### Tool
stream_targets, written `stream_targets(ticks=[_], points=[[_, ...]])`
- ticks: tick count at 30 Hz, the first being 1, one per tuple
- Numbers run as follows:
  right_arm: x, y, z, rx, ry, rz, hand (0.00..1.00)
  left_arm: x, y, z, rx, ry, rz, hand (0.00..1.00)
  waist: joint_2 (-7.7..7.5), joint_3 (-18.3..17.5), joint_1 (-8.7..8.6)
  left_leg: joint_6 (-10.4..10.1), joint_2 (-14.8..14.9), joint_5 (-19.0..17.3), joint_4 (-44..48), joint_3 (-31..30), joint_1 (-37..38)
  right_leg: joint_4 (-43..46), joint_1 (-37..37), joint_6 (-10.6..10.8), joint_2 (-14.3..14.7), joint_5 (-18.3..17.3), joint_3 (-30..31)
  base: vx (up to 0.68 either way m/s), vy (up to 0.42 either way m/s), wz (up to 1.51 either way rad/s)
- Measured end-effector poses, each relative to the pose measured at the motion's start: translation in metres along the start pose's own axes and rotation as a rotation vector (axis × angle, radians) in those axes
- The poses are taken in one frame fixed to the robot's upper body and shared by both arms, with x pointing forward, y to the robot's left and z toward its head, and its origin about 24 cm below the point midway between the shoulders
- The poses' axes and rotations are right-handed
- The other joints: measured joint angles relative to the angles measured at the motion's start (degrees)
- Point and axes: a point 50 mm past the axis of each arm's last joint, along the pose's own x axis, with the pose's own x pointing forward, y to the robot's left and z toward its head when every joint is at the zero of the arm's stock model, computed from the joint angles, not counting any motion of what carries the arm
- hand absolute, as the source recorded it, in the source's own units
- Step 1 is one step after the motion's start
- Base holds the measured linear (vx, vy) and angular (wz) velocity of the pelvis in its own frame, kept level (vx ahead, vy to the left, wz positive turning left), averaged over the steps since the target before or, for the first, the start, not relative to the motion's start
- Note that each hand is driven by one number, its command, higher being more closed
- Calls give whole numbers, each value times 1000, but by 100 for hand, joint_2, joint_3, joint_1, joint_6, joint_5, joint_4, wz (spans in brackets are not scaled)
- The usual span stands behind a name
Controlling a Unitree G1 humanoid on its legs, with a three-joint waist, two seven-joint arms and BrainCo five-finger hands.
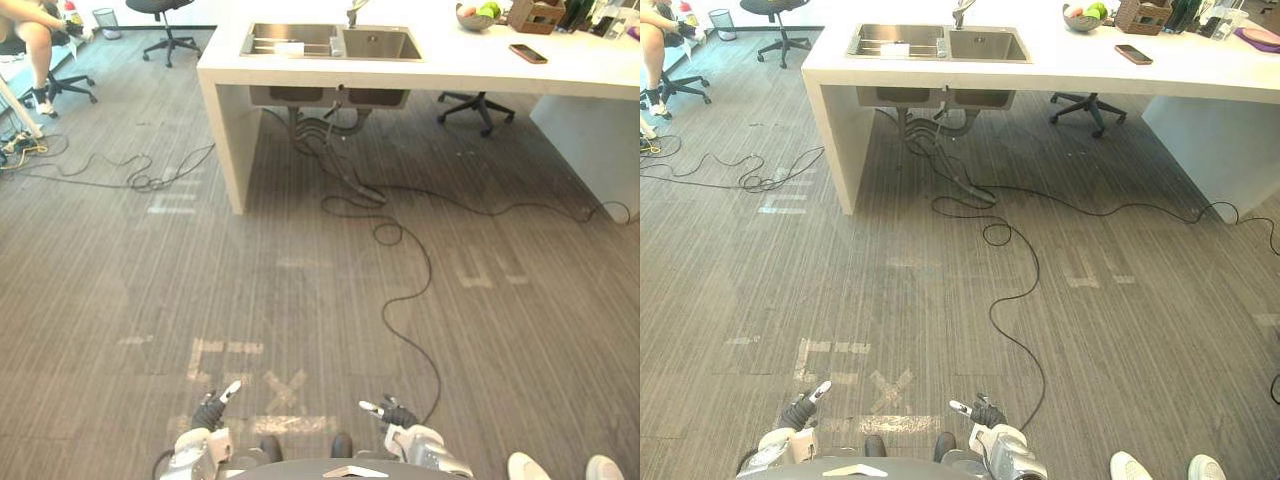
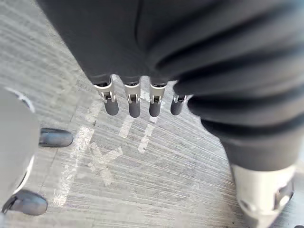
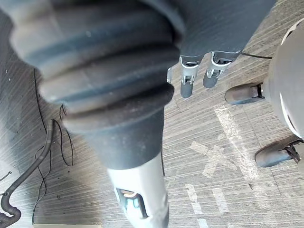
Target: Walk over to the sink, pick up the cup, carry it to the dishwasher, place the cup inside the dishwasher, then close the dishwasher door
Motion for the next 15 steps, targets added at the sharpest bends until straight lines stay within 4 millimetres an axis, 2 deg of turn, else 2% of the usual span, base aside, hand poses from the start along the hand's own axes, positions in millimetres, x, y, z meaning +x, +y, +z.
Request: stream_targets(ticks=[3, 4, 6, 9, 10, 11, 12, 13, 14, 15], points=[[0, -6, -5, 45, 28, -24, 0, 0, 1, -8, -52, 58, -52, 0, 5, -9, 0, 16, -12, -7, 0, -36, 10, 5, 25, 1, -14, -1, -31, 37, 13, 6], [-1, -11, -7, 111, 44, -41, 0, 0, 2, -10, -72, 72, -68, 0, 10, -27, 5, 36, -25, -5, -1, -54, 16, 37, 39, 21, -27, -15, -62, 63, 21, 9], [-2, -18, -10, 200, 56, -69, 0, 0, 3, -13, -98, 85, -75, 0, 36, -40, -4, 72, -35, -52, 1, -75, 19, 304, -56, 95, -78, -220, -132, 58, 28, 16], [-6, -30, -19, 283, 69, -119, 0, 0, 6, -14, -131, 91, -77, 0, -36, 11, -50, 145, -125, -148, 36, -209, 164, 2083, -601, 298, -471, -998, -351, 83, 63, 26], [-8, -34, -24, 296, 79, -139, 0, 0, 7, -11, -127, 80, -81, 0, -112, 82, -25, 182, -181, -243, 134, -231, 239, 3126, -983, 258, -713, -1158, -360, 41, 70, 14], [-11, -39, -29, 320, 91, -157, 0, 1, 10, -6, -121, 61, -79, 0, -156, 162, -21, 232, -247, -432, 400, -314, 220, 4159, -1372, 119, -1013, -1130, -392, 44, 58, 15], [-11, -37, -33, 332, 99, -159, 0, 2, 10, -2, -116, 45, -80, 0, -164, 247, -48, 329, -273, -482, 508, -375, 313, 4523, -1506, 120, -1135, -1157, -392, 141, 20, 29], [-12, -41, -35, 352, 89, -173, 0, 2, 11, 1, -117, 31, -75, 0, -176, 349, -122, 378, -284, -588, 622, -478, 455, 4790, -1583, 233, -1225, -1417, -393, 233, -7, 40], [-13, -43, -35, 365, 77, -180, 0, 3, 11, 3, -116, 21, -77, 0, -186, 384, -170, 365, -226, -677, 709, -554, 524, 4674, -1625, 245, -1216, -1576, -431, 246, -17, 39], [-14, -44, -35, 369, 70, -182, 0, 3, 10, 5, -114, 13, -83, 0, -182, 392, -187, 361, -194, -733, 757, -584, 526, 4522, -1671, 245, -1200, -1587, -462, 173, -22, 37]])
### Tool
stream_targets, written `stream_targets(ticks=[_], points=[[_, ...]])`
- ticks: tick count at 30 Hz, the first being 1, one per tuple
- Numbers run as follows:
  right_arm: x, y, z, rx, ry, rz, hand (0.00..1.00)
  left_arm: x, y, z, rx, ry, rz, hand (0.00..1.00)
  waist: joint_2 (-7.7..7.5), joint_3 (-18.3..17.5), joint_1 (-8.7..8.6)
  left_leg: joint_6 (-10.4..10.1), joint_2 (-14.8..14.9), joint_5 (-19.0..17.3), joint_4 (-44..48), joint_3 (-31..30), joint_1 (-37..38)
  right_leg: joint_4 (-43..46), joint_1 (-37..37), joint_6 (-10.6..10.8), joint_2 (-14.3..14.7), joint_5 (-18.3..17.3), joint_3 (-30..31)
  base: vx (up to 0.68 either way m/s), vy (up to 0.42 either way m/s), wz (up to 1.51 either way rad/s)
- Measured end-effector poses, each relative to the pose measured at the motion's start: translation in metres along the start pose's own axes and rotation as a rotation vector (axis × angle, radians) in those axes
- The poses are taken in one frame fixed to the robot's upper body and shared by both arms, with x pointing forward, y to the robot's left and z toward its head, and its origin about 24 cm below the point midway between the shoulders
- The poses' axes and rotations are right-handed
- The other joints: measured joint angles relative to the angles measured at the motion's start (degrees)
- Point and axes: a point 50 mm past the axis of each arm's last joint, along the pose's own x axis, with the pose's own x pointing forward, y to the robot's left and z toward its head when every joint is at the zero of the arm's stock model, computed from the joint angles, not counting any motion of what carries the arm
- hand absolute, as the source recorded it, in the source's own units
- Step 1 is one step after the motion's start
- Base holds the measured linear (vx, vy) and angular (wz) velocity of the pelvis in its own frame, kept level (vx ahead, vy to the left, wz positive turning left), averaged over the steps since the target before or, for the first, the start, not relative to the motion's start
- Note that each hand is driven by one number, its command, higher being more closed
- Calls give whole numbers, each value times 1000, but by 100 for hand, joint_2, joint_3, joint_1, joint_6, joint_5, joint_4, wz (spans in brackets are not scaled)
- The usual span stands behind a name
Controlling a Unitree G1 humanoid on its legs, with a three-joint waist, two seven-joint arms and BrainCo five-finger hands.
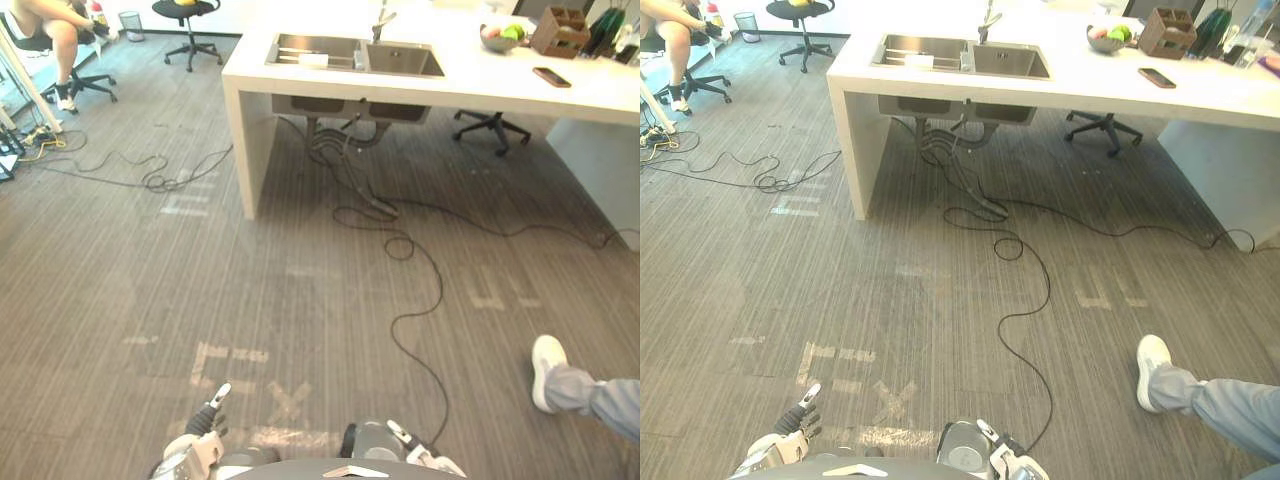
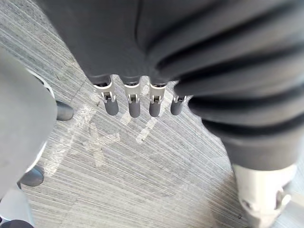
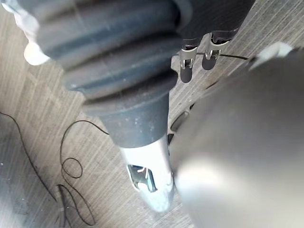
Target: Walk over to the sink, pick up the cup, carry it to the dishwasher, place the cup inside the dishwasher, then close the dishwasher door
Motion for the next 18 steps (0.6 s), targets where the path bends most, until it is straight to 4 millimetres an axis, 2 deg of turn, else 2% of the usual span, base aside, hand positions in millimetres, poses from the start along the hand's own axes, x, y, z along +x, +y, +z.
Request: stream_targets(ticks=[2, 4, 5, 6, 8, 9, 10, 11, 12, 13, 14, 15, 16, 17, 18], points=[[0, 1, 0, 26, -22, 5, 0, 1, -12, 10, 18, -38, -49, 0, -10, 67, -48, -48, 67, -125, 124, -112, 20, -725, -132, -18, 102, 105, 31, 126, -38, 28], [0, 2, 3, 49, -44, 9, 0, 4, -32, 26, 43, -90, -119, 0, 45, 160, -112, -190, 222, -330, 241, -259, 119, -2254, -194, 2, 357, 822, 238, 276, -134, 28], [0, 2, 1, 56, -41, 9, 0, 4, -37, 31, 45, -107, -134, 0, 28, 170, -119, -249, 243, -387, 253, -285, 148, -2673, -189, 42, 400, 1067, 325, 280, -193, 28], [-1, 2, -4, 66, -29, 9, 0, 5, -44, 44, 38, -150, -161, 0, -55, 197, -128, -379, 243, -547, 309, -352, 198, -3278, -178, 89, 378, 1391, 463, 240, -236, 28], [-2, -1, -9, 103, -13, 1, 0, 4, -55, 63, 5, -212, -202, 0, -91, 206, -133, -511, 290, -866, 569, -513, 223, -3389, -229, 27, 265, 1495, 481, 344, -335, 34], [-2, -2, -6, 132, -11, -1, 0, 0, -64, 76, -24, -269, -241, 0, -23, 186, -131, -650, 434, -1149, 727, -608, 232, -3249, -306, -171, 294, 1778, 441, 424, -351, 27], [-1, -4, 0, 150, -25, -5, 0, -1, -68, 82, -35, -297, -253, 0, 100, 128, -137, -640, 587, -1311, 766, -696, 197, -2930, -487, -276, 394, 1987, 355, 575, -418, 28], [-1, -7, 6, 155, -35, -9, 0, -1, -71, 83, -42, -304, -261, 0, 261, 9, -162, -537, 815, -1446, 731, -752, 170, -2584, -654, -304, 518, 1996, 207, 436, -274, 19], [-2, -12, 7, 154, -32, -21, 0, -1, -71, 82, -48, -300, -261, 0, 429, -82, -166, -448, 967, -1493, 715, -786, 169, -2426, -733, -467, 629, 1873, 76, 585, -337, 15], [-1, -17, 15, 170, -34, -36, 0, 0, -77, 81, -56, -295, -266, 0, 652, -184, -150, -732, 1178, -1160, 1550, -845, -165, -2180, -820, -716, 857, 1469, -37, 511, -299, 7], [0, -18, 17, 169, -33, -33, 0, 1, -77, 82, -61, -297, -264, 0, 651, -183, -149, -852, 1252, -944, 2044, -787, -378, -2146, -758, -736, 895, 1395, -60, 650, -393, 2], [-1, -19, 17, 167, -26, -29, 0, 1, -79, 81, -68, -300, -265, 0, 658, -181, -136, -967, 1389, -539, 2862, -708, -668, -2194, -548, -798, 975, 1261, -125, 644, -382, 5], [-1, -19, 17, 150, -25, -22, 0, 1, -82, 80, -74, -314, -272, 0, 701, -158, -136, -984, 1677, -107, 4299, -675, -1236, -2380, -125, -869, 1156, 1098, -177, 729, -405, 3], [0, -17, 16, 100, -23, -4, 0, 0, -86, 80, -82, -329, -279, 0, 709, -157, -118, -925, 1896, -166, 5676, -637, -1727, -2613, 326, -927, 1352, 1009, -223, 584, -298, 4], [0, -17, 18, 78, -25, 1, 0, 0, -88, 81, -82, -336, -282, 0, 699, -151, -108, -885, 1948, -222, 6179, -633, -1965, -2758, 569, -942, 1427, 993, -260, 532, -276, 9]])
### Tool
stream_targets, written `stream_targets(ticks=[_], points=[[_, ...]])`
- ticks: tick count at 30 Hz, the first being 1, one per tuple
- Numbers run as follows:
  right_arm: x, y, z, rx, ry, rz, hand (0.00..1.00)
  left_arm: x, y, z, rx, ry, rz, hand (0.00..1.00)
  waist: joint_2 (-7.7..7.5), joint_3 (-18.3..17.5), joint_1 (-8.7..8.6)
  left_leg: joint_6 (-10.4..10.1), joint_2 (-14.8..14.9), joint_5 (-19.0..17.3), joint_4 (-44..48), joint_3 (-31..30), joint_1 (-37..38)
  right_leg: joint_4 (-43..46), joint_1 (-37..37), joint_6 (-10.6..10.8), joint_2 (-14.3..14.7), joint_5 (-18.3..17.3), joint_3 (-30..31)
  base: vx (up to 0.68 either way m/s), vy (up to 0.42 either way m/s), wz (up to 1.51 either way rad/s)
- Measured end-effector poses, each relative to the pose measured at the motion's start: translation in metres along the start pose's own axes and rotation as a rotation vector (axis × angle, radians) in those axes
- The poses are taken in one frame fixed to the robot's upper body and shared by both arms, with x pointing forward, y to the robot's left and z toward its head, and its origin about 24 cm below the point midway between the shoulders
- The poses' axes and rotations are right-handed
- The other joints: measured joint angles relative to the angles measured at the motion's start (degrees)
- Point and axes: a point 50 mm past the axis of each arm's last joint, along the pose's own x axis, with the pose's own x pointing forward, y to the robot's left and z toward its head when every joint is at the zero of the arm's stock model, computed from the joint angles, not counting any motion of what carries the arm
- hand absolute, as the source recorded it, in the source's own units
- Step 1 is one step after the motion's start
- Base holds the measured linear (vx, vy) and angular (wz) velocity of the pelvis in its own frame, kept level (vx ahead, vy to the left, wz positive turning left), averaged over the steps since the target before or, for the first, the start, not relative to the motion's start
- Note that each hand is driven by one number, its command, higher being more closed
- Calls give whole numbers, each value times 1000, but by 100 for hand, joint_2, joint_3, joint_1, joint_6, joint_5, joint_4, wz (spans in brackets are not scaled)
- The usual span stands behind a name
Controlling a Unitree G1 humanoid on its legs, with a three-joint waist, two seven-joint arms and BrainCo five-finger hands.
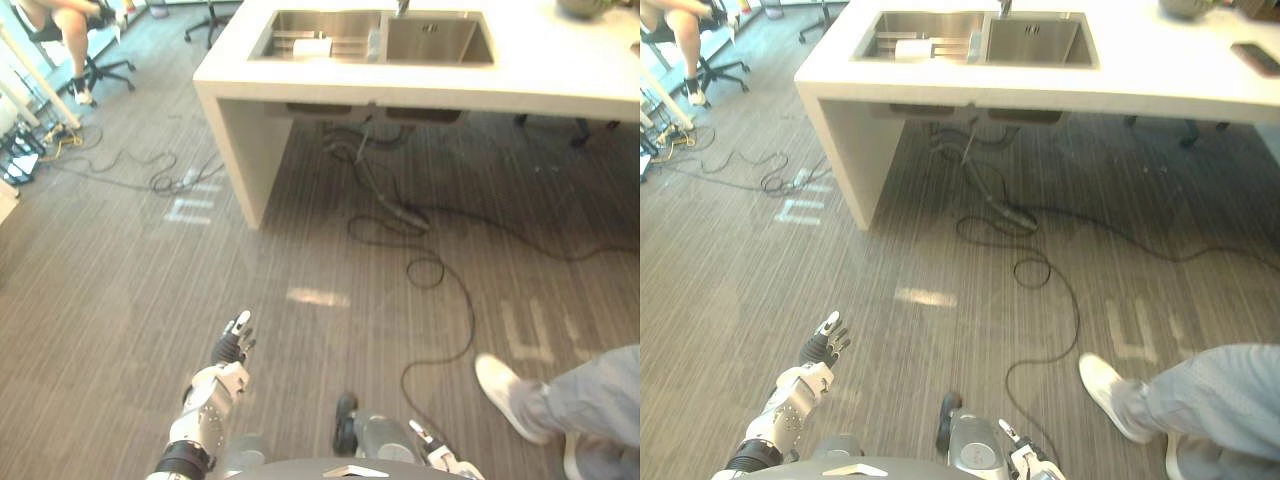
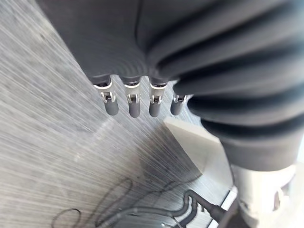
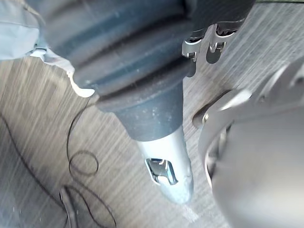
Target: Walk over to the sink, pick up the cup, carry it to the dishwasher, place the cup inside the dishwasher, then close the dishwasher door
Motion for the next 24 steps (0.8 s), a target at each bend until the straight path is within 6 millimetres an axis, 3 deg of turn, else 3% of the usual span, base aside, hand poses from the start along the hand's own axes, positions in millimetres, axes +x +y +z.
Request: stream_targets(ticks=[1, 3, 4, 5, 7, 8, 11, 14, 15, 16, 17, 18, 21, 22, 24], points=[[0, 2, 1, -7, -9, 14, 0, 1, -3, 3, 2, -14, -7, 0, -59, 38, 18, 23, -46, -100, 426, 27, -402, -306, 424, -1, 85, -1, -48, 477, -249, 14], [1, 4, 7, 18, -30, 23, 0, 2, -11, 13, -5, -59, -41, 0, -118, 138, 99, -41, -290, -240, 111, 210, -878, -711, 951, -8, 150, -5, -46, 442, -218, 4], [1, 4, 13, 58, -49, 23, 0, 1, -16, 20, -7, -90, -65, 0, -179, 193, 183, -43, -473, -309, -653, 394, -1075, -915, 1180, -15, 159, -21, -19, 331, -106, -10], [2, 5, 15, 67, -55, 30, 0, -1, -24, 29, -5, -133, -100, 0, -119, 247, 252, -34, -699, -297, -1784, 554, -1099, -1009, 1386, -2, 131, -71, 6, 305, -36, -13], [1, 5, 18, 55, -69, 31, 0, -11, -37, 43, 9, -213, -153, 0, -134, 304, 348, -122, -1060, 86, -3802, 395, -1055, -967, 1492, 44, 80, -224, 124, 296, 32, -29], [0, 2, 20, 37, -77, 29, 0, -18, -43, 50, 6, -254, -169, 0, -89, 317, 424, -308, -1175, 523, -4809, 174, -963, -912, 1564, 96, 75, -336, 254, 190, 63, -45], [-1, -1, 16, 51, -65, 18, 0, -25, -46, 60, -5, -304, -161, 0, -5, 345, 467, -315, -1149, 759, -5519, 171, -728, -842, 1875, 296, 62, -579, 429, 259, 158, -39], [-5, -13, 5, 96, -32, -13, 0, -31, -55, 78, 40, -391, -199, 0, 40, 302, 436, 5, -1148, 1005, -5657, 275, -464, -422, 2030, 564, -33, -1185, 529, 314, 256, -6], [-4, -12, 1, 100, -22, -13, 0, -35, -59, 87, 56, -439, -213, 0, -92, 286, 463, 302, -1285, 1376, -5638, 405, -485, -155, 1950, 647, -235, -1513, 561, 346, 261, -8], [-4, -9, -6, 106, -4, -11, 0, -39, -62, 95, 62, -479, -220, 0, -293, 154, 534, 444, -1514, 1488, -5522, 549, -541, 102, 1801, 702, -532, -1752, 592, 370, 253, -9], [-4, -8, -10, 108, 8, -9, 0, -41, -62, 99, 66, -497, -224, 0, -382, 69, 568, 493, -1648, 1479, -5486, 618, -535, 157, 1796, 767, -703, -1852, 590, 562, 227, -12], [-6, -7, -26, 122, 46, -17, 0, -43, -65, 107, 89, -536, -220, 0, -647, -66, 621, 782, -1989, 1246, -5507, 730, -432, 1166, 1514, 1003, -1128, -1837, 561, 530, 180, 2], [-6, -5, -26, 128, 22, -39, 0, -48, -68, 115, 124, -580, -212, 0, -698, -61, 578, 981, -2163, 979, -5300, 728, -213, 3001, 856, 1286, -1588, -1194, 719, 508, 203, 15], [-5, -6, -22, 108, 10, -54, 0, -53, -72, 121, 139, -619, -214, 0, -712, -45, 580, 1040, -2251, 743, -5270, 711, 107, 4360, 416, 1253, -1928, -963, 689, 570, 210, 6], [-6, -10, -17, 92, -13, -76, 0, -58, -73, 126, 140, -651, -199, 0, -637, -13, 598, 1017, -2239, 549, -5389, 693, 551, 5175, 114, 821, -2133, -1066, 445, 451, 133, -14]])
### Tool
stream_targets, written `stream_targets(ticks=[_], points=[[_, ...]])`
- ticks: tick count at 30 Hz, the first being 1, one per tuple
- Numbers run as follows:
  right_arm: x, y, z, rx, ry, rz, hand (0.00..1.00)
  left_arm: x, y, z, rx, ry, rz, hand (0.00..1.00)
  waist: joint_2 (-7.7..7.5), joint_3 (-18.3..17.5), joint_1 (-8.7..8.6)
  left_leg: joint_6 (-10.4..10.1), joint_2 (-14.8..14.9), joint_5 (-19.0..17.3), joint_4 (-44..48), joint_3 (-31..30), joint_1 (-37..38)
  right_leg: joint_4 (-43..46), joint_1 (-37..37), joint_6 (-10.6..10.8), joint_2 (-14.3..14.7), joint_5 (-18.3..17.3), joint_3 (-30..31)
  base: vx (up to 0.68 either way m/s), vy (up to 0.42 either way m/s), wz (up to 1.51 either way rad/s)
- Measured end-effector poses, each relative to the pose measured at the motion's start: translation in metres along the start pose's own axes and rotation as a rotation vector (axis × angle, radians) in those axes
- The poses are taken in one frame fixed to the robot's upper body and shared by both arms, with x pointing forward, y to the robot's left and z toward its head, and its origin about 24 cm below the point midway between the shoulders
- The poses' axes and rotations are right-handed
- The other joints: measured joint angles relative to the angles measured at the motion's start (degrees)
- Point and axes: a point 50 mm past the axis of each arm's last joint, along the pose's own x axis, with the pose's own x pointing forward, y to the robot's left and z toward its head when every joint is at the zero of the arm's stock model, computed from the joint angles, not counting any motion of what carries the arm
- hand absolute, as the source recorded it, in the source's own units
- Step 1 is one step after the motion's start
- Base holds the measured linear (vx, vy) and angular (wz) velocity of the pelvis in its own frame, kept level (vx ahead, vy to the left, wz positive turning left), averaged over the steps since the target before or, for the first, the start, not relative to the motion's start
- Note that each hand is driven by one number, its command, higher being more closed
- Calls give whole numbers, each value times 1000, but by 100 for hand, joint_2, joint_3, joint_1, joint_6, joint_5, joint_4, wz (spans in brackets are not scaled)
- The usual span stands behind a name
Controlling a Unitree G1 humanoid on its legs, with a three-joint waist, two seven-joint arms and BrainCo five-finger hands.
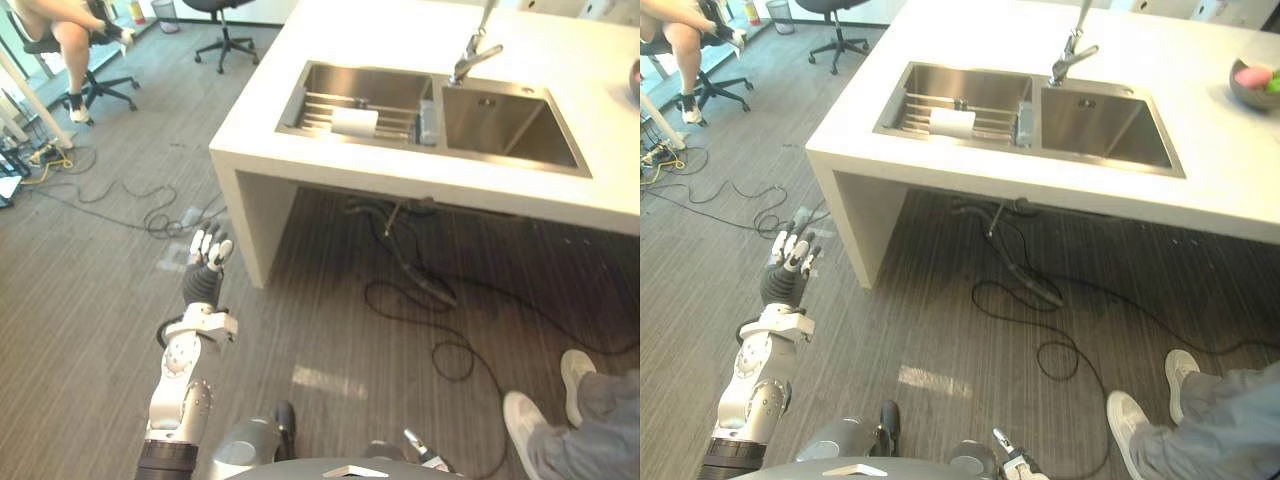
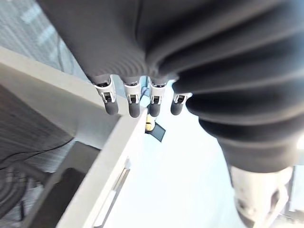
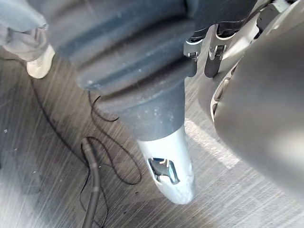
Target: Walk over to the sink, pick up the cup, carry it to the dishwasher, place the cup inside the dishwasher, then close the dishwasher door
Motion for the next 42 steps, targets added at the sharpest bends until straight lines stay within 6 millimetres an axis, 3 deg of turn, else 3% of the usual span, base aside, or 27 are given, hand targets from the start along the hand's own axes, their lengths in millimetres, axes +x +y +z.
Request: stream_targets(ticks=[1, 3, 4, 5, 6, 7, 8, 12, 14, 17, 19, 21, 22, 24, 25, 27, 28, 29, 31, 34, 37, 42], points=[[0, -2, 2, -13, -5, -5, 0, 0, 3, 6, 1, -34, 22, 0, 84, 26, -15, -30, 48, -82, -137, -22, 293, -19, -240, -215, -23, -144, -230, 350, 84, -19], [0, 0, -2, -48, 22, 1, 0, 2, 6, 13, 0, -85, 35, 0, 195, 56, -53, -123, 201, -211, -210, -154, 517, -1109, -620, -205, 277, -372, -462, 298, -11, 3], [0, 5, -7, -30, 35, 12, 0, 2, 6, 18, 1, -114, 34, 0, 246, 63, -118, -209, 361, -313, -110, -211, 508, -2424, -848, -96, 662, -319, -387, 327, -100, 51], [0, 4, -10, -34, 55, 5, 0, 3, 8, 20, 11, -123, 30, 0, 227, 72, -223, -281, 426, -433, 69, -355, 470, -3627, -904, 34, 919, 45, -100, 253, -121, 73], [-1, 0, -14, -39, 76, -13, 0, 3, 7, 19, 14, -119, 24, 0, 191, 72, -276, -320, 415, -513, 148, -451, 467, -3991, -888, 23, 958, 323, -11, 267, -188, 107], [-4, -6, -26, -34, 117, -39, 0, 3, 7, 20, 29, -114, 11, 0, 62, 54, -273, -404, 329, -740, 271, -666, 600, -4228, -838, 8, 899, 1031, 156, 317, -272, 102], [-9, -14, -42, -24, 167, -65, 0, 1, 13, 22, 51, -121, 17, 0, -150, -24, -231, -499, 193, -906, 359, -807, 700, -4414, -760, -162, 839, 1439, 251, 348, -309, 81], [-7, -25, -24, -63, 145, -91, 0, -5, 14, 24, 23, -152, 45, 0, 400, -119, -173, -828, 742, -1206, 511, -1065, 431, -4682, -741, -247, 1332, 1218, -69, 241, -226, 17], [-7, -25, -22, -79, 148, -88, 0, -3, 12, 25, 20, -160, 49, 0, 523, -161, -204, -882, 932, -1217, 371, -1086, 448, -4610, -807, -354, 1503, 1009, -118, 200, -192, 2], [-6, -19, -23, -103, 167, -60, 0, 1, 9, 28, 15, -177, 47, 0, 393, -130, -270, -974, 1073, -1097, 1115, -1073, 250, -4274, -827, -480, 1598, 562, -138, 239, -202, -2], [-7, -20, -26, -109, 189, -62, 0, 4, 4, 28, 7, -178, 39, 0, 339, -23, -319, -973, 1259, -948, 2730, -875, -463, -4533, -408, -551, 1647, 503, -209, 232, -144, 11], [-9, -24, -30, -106, 198, -72, 0, 4, 3, 28, 5, -176, 35, 0, 305, 35, -308, -1017, 1297, -1179, 2750, -646, -533, -4736, -29, -603, 1641, 506, -225, 205, -49, 5], [-11, -28, -34, -99, 208, -82, 0, 4, 2, 27, 4, -173, 26, 0, 223, 82, -306, -1010, 1213, -1226, 2300, -588, -541, -4819, 184, -603, 1572, 471, -237, 212, -28, 4], [-13, -31, -36, -110, 210, -96, 0, 3, -6, 25, -5, -163, -8, 0, 271, 118, -339, -1045, 1049, -1056, 1377, -642, -645, -4899, 417, -540, 1451, 394, -209, 237, 38, 3], [-14, -33, -35, -120, 200, -110, 0, 2, -13, 25, -13, -163, -37, 0, 333, 155, -351, -1087, 1000, -725, 919, -645, -817, -4903, 496, -459, 1369, 345, -182, 222, 99, -13], [-17, -42, -34, -141, 197, -142, 0, 1, -18, 27, -36, -162, -57, 0, 479, 174, -349, -1332, 1000, 326, 272, -613, -908, -4731, 523, -255, 1354, 192, -89, 207, 147, -33], [-19, -48, -32, -156, 188, -162, 0, 0, -19, 28, -55, -158, -61, 0, 665, 181, -339, -1311, 1062, 1456, 252, -667, -924, -4572, 553, -104, 1443, 74, 78, 291, 236, -47], [-20, -47, -37, -173, 196, -174, 0, 0, -14, 30, -66, -150, -60, 0, 585, 157, -397, -1094, 950, 1078, 307, -610, -788, -4415, 543, -24, 1306, -86, 273, 237, 203, -44], [-20, -43, -40, -182, 187, -178, 0, 0, -15, 33, -82, -156, -72, 0, 466, 148, -402, -1093, 768, 1072, -4, -631, -681, -4427, 384, 11, 1146, -116, 513, 199, 184, -40], [-22, -45, -45, -193, 170, -199, 0, -2, -15, 30, -108, -138, -86, 0, 498, 140, -468, -928, 627, 924, -838, -710, -205, -4469, 289, 154, 1110, -124, 902, 121, 124, -35], [-23, -45, -44, -188, 130, -187, 0, -1, -14, 28, -116, -130, -81, 0, 505, 102, -571, -855, 536, 882, -1021, -435, -37, -4598, 292, 275, 1029, -42, 1117, 89, 101, -42], [-25, -49, -36, -258, 49, -182, 0, 5, -3, 21, -93, -102, -44, 0, 651, -231, -761, -849, 681, 874, -1236, -251, -12, -5217, 364, 321, 1194, 310, 1252, 70, 19, -27]])
